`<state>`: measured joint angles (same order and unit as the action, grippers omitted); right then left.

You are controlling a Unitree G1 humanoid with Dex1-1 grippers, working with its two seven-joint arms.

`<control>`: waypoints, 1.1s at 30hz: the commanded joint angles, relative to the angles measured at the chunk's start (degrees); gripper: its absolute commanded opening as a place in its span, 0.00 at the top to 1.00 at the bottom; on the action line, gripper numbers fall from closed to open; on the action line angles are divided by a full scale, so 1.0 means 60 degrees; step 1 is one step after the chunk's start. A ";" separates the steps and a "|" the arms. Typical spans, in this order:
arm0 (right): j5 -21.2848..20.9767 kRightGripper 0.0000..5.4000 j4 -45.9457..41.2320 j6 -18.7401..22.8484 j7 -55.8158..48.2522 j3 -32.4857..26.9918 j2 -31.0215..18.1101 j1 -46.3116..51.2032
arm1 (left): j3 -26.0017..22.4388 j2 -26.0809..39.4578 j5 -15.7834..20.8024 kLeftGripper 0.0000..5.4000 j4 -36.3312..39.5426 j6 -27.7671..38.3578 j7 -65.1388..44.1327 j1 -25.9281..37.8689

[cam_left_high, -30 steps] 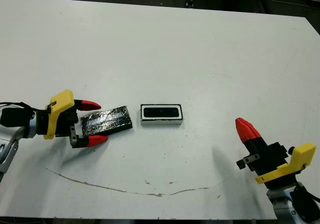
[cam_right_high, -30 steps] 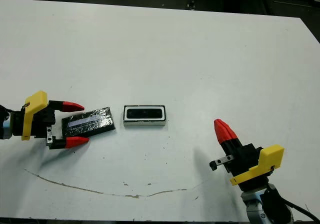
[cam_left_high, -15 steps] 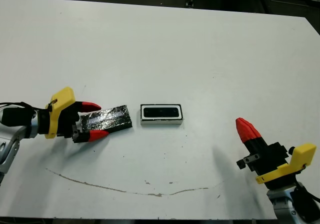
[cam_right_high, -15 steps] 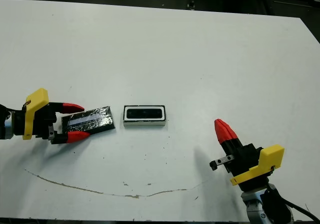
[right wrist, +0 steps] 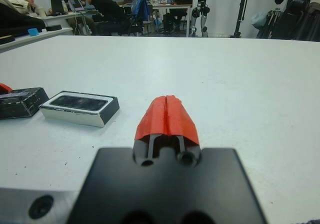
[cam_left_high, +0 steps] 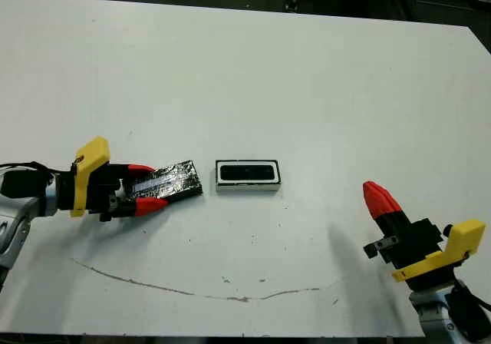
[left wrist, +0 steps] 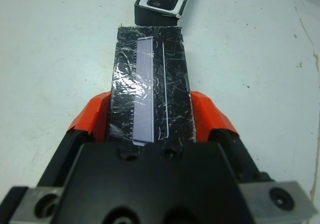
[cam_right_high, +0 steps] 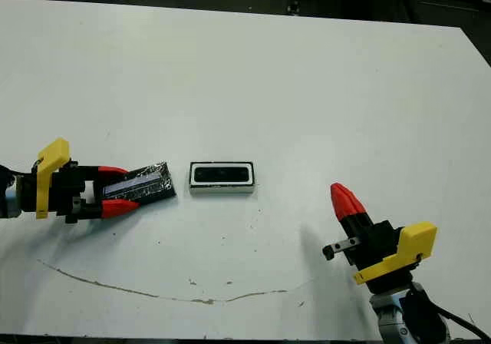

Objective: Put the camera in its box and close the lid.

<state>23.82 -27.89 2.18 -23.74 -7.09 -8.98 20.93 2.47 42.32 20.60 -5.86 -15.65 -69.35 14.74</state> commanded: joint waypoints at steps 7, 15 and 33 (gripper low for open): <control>0.0025 1.00 -0.0091 0.0310 0.0145 0.0048 -0.0188 0.0098 | -0.0746 -0.0222 0.0635 0.41 0.0448 -0.1063 0.0836 -0.0121; 0.0011 1.00 -0.0054 0.0344 0.0165 0.0063 -0.0188 0.0090 | -0.0617 -0.0594 0.0837 0.41 -0.0492 -0.0834 0.0257 0.0542; 0.0030 1.00 -0.0165 0.0395 0.0177 0.0037 -0.0248 0.0117 | 0.0715 -0.2483 0.0002 0.41 -0.3152 0.0328 -0.0905 0.2556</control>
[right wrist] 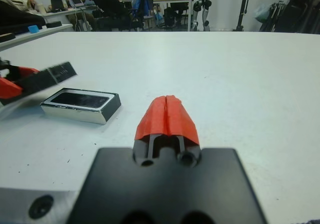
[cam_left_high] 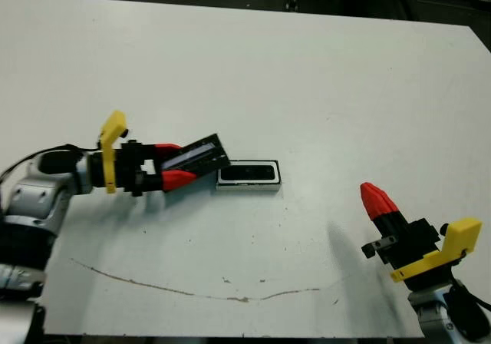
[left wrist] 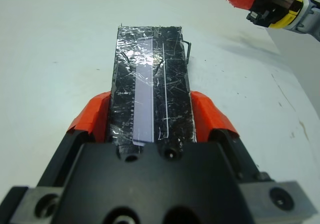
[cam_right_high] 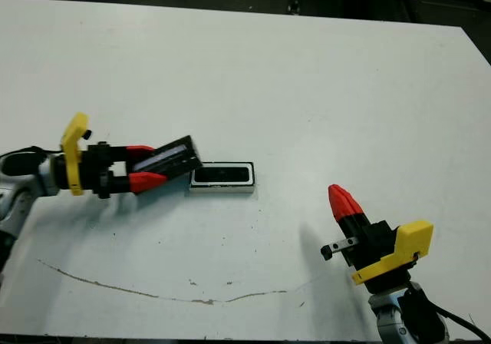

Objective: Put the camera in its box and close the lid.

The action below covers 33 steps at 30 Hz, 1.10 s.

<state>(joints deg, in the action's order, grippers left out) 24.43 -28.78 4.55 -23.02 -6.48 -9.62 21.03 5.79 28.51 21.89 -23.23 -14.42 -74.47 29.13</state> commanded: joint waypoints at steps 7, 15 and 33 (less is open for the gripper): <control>-0.0095 1.00 -0.0061 0.0119 0.0116 -0.0079 -0.0171 0.0093 | 0.0450 -0.0486 -0.0581 0.41 -0.0670 0.0361 -0.0181 0.0401; -0.0094 1.00 -0.0062 0.0089 0.0147 -0.0065 -0.0164 0.0076 | 0.0723 -0.0600 -0.0861 0.41 -0.1039 0.0695 -0.0559 0.0598; -0.0023 1.00 -0.0040 0.0067 0.0090 -0.0060 -0.0166 0.0115 | 0.1375 -0.0906 -0.1179 0.41 -0.0568 0.0430 -0.0657 0.0738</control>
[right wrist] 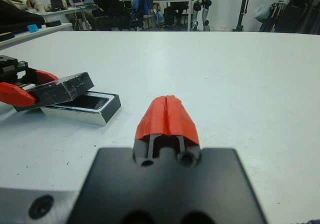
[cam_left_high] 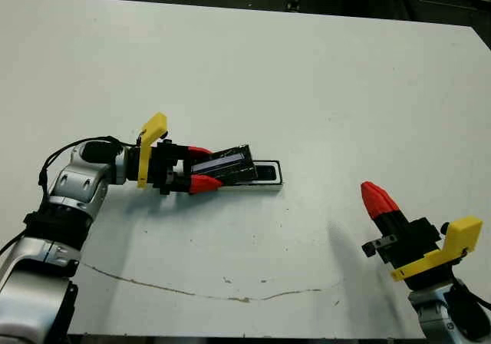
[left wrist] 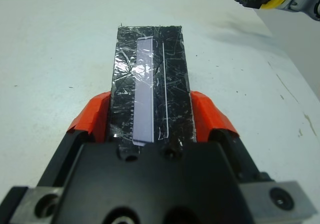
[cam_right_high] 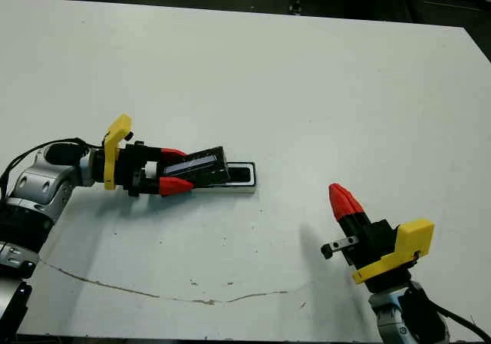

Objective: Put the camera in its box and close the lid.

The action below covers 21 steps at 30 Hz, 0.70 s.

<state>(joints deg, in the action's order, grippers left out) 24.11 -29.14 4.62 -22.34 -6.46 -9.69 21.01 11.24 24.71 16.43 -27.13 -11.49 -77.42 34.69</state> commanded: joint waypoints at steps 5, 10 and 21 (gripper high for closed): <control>0.0035 1.00 0.0089 0.0030 -0.0071 -0.0077 -0.0160 0.0115 | 0.0602 -0.0369 -0.0353 0.41 0.0094 0.0042 -0.0157 -0.0173; -0.0052 1.00 0.0072 0.0011 -0.0023 -0.0060 -0.0132 0.0130 | 0.0710 -0.0539 -0.0388 0.41 0.0036 0.0029 -0.0183 -0.0135; -0.0035 1.00 0.0066 -0.0039 -0.0043 -0.0027 -0.0127 0.0155 | 0.1144 -0.1241 -0.0607 0.41 0.0127 0.0336 0.0270 -0.0427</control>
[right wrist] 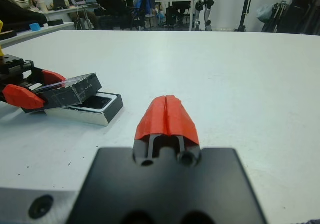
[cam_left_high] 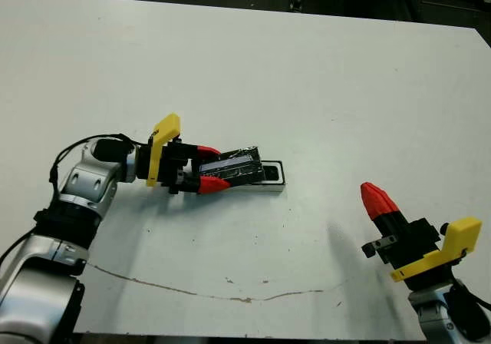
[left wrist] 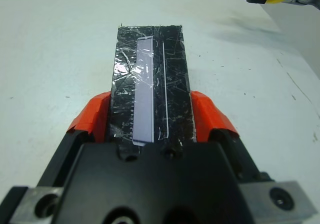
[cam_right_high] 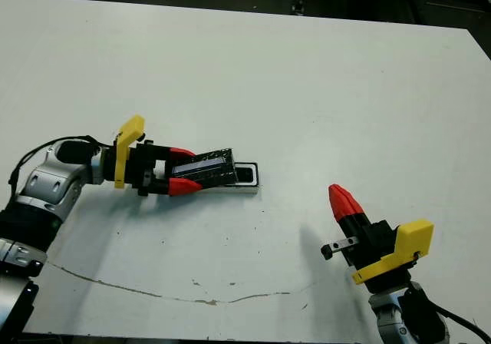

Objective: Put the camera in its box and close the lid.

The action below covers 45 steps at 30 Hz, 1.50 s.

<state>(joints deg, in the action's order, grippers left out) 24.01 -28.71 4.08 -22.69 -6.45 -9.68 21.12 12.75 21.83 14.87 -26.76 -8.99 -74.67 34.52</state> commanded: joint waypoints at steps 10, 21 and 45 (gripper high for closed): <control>-0.0019 1.00 -0.0013 0.0070 0.0000 -0.0057 -0.0186 0.0153 | 0.1225 -0.1157 -0.0538 0.41 -0.0158 -0.0112 -0.0085 -0.0374; 0.0203 1.00 0.0090 0.0038 -0.0087 -0.0085 -0.0218 0.0117 | 0.1576 -0.1500 -0.0950 0.41 -0.0670 0.0193 -0.0069 -0.0018; 0.0182 1.00 0.0056 0.0097 -0.0001 -0.0132 -0.0292 0.0152 | 0.2195 -0.2781 -0.1785 0.41 -0.3008 0.0844 -0.0624 0.1844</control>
<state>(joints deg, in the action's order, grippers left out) 25.19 -28.24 3.89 -23.14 -6.56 -10.64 21.26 21.62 11.55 5.75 -43.69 -3.33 -75.48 47.56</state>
